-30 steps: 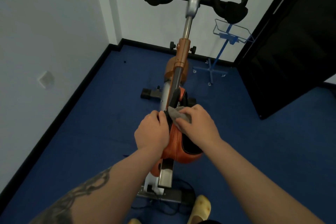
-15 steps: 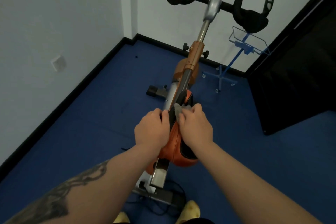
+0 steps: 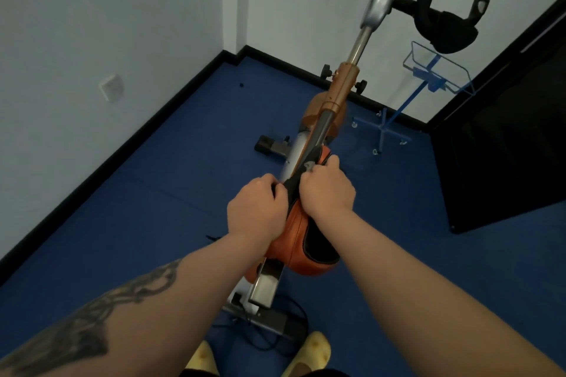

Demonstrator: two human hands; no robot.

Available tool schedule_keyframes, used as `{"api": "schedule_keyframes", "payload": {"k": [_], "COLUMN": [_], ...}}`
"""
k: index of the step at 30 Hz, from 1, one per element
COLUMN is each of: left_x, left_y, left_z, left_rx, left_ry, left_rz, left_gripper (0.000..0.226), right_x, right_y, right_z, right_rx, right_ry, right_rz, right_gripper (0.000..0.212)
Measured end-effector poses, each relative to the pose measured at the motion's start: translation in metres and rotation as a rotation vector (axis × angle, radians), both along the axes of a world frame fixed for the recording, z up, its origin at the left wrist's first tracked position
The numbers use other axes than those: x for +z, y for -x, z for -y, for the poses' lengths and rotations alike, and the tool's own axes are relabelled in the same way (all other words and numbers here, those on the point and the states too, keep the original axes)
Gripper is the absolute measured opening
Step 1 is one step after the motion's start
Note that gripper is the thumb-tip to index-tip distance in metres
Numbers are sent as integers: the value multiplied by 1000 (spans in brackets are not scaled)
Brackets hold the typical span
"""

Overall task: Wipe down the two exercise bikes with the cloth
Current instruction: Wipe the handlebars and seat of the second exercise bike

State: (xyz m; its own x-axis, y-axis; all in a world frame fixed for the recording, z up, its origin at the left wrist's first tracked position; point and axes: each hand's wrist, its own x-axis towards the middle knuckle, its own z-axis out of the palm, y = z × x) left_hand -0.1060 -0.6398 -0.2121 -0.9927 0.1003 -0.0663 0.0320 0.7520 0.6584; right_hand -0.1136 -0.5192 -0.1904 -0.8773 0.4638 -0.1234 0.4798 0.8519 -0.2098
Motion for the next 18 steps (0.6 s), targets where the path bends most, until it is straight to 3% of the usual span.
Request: {"api": "schedule_keyframes", "payload": {"k": [3,7,12,14,18], "left_x": [1,1,0,-1,-5], "left_y": [-2,-1,-3,-5,-2], "left_z": [0,1,1,1,2], "left_rx": [-17,-45,-165,-210,-193], "left_ry": [-9,-31,-74,-71,-102], "left_rz": [-2,-17,-200,-234,-145], "left_gripper": [25,23,21,28,30], "right_x": [2,-3,-12,-10,-11], "right_y": [-27,-101,-74,-58,-112], "right_z": [0,15,11,5,32], "right_rx": [64,173,-83,-137,18], "right_ry": [60,-66,401,477,348], "right_rz": [-99,-333,-305,-281,-405], "right_gripper": [31,32,46,47,54]}}
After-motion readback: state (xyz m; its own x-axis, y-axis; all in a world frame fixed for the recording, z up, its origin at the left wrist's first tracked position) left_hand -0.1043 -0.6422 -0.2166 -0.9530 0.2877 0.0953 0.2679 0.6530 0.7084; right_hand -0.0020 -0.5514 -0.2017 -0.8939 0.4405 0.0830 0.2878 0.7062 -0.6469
